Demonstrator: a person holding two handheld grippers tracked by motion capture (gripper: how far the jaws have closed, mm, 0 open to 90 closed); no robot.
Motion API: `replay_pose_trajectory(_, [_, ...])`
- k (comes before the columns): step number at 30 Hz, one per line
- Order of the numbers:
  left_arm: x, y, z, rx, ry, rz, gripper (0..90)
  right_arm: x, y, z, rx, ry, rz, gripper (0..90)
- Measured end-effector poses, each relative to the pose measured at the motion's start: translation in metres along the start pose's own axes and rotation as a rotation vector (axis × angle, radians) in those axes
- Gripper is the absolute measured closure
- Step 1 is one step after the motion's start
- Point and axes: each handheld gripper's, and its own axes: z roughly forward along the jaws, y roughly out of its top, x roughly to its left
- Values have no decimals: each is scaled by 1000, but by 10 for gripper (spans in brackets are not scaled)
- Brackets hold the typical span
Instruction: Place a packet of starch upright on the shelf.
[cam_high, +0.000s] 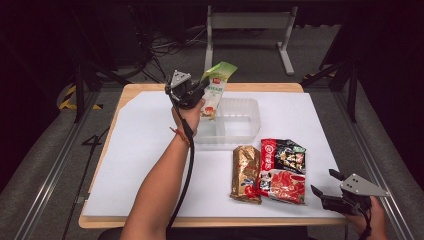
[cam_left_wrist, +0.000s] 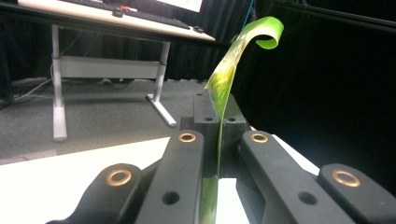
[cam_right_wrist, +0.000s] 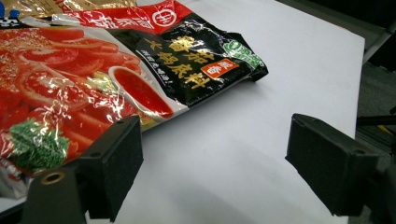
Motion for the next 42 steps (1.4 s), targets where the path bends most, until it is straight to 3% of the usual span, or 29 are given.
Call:
replay_pose_trajectory(3, [1,-1,2,3,-67,-2,881,1,-2,-4,0,-6,6,189])
replay_pose_trajectory(6, [-3,1,-3,17,-98,44,848,1,-4,-6,4,-10,6,189])
replay_pose_trajectory(9, [-4,0,-10,66,-110,84,837,1,-4,-7,6,-14,5,190])
replay_pose_trajectory(13, [2,-4,-20,83,-145,90,820,3,-4,-7,13,-15,3,189])
replay_pose_trajectory(16, [4,-7,-30,106,-165,140,795,4,-3,-5,18,-11,-8,186])
replay_pose_trajectory(18, [4,-9,-32,110,-178,152,796,4,-2,-4,21,-9,-10,186])
replay_pose_trajectory(22, [3,-16,-39,163,-198,223,756,5,-2,-2,30,-6,-20,185])
replay_pose_trajectory(23, [2,-20,-41,180,-194,260,749,5,-2,-2,30,-5,-21,184])
replay_pose_trajectory(28, [3,-35,-48,256,-197,328,743,5,-2,-1,29,-2,-23,184])
replay_pose_trajectory(34, [12,-47,-57,311,-187,325,700,6,-1,2,34,5,-26,184])
replay_pose_trajectory(42, [12,-59,-62,438,-151,434,650,5,-1,3,38,5,-25,184])
